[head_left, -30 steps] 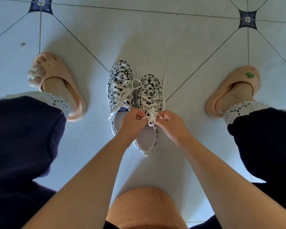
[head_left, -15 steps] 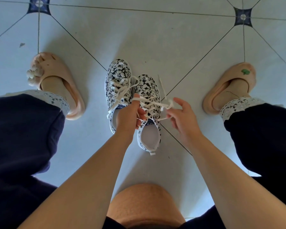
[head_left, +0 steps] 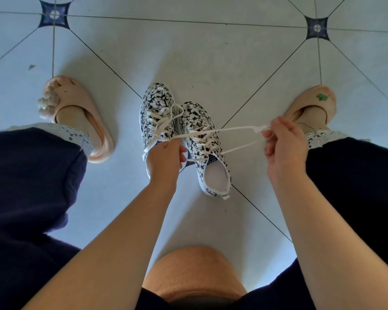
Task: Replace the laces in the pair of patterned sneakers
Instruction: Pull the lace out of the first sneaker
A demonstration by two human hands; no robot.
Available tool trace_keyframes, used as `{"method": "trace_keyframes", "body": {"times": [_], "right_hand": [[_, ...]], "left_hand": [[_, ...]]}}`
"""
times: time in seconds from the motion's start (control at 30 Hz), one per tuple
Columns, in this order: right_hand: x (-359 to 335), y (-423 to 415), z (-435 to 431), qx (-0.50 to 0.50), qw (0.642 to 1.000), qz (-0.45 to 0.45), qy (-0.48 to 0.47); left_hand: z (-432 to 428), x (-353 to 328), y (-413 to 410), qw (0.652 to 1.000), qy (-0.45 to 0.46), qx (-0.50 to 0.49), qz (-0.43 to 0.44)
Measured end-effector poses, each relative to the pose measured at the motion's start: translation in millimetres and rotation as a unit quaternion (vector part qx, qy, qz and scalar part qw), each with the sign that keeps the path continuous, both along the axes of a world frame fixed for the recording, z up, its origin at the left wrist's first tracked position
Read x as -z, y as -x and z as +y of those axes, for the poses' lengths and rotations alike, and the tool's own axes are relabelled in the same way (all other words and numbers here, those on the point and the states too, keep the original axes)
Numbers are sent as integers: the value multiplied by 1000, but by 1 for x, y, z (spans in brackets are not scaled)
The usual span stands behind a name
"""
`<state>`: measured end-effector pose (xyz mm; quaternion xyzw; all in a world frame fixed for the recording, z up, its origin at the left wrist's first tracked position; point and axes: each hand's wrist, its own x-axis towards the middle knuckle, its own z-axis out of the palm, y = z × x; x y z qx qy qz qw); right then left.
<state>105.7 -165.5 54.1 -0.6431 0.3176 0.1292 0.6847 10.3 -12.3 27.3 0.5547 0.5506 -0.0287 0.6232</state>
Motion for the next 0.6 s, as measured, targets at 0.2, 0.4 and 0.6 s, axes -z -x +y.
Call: {"method": "trace_keyframes", "body": {"times": [0.2,0.4,0.6], "right_hand": [[-31,-15,-4,25,991,-75,-112],[-58,-22,-3,-94,980,-148,-96],[-48,2,22,-398,915,-42,52]], "left_hand": [[4,2,0,999,16,-7,35],[-2,3,-1,991,10,94,97],[-17,-19,-15,935,-146,319,-52]]}}
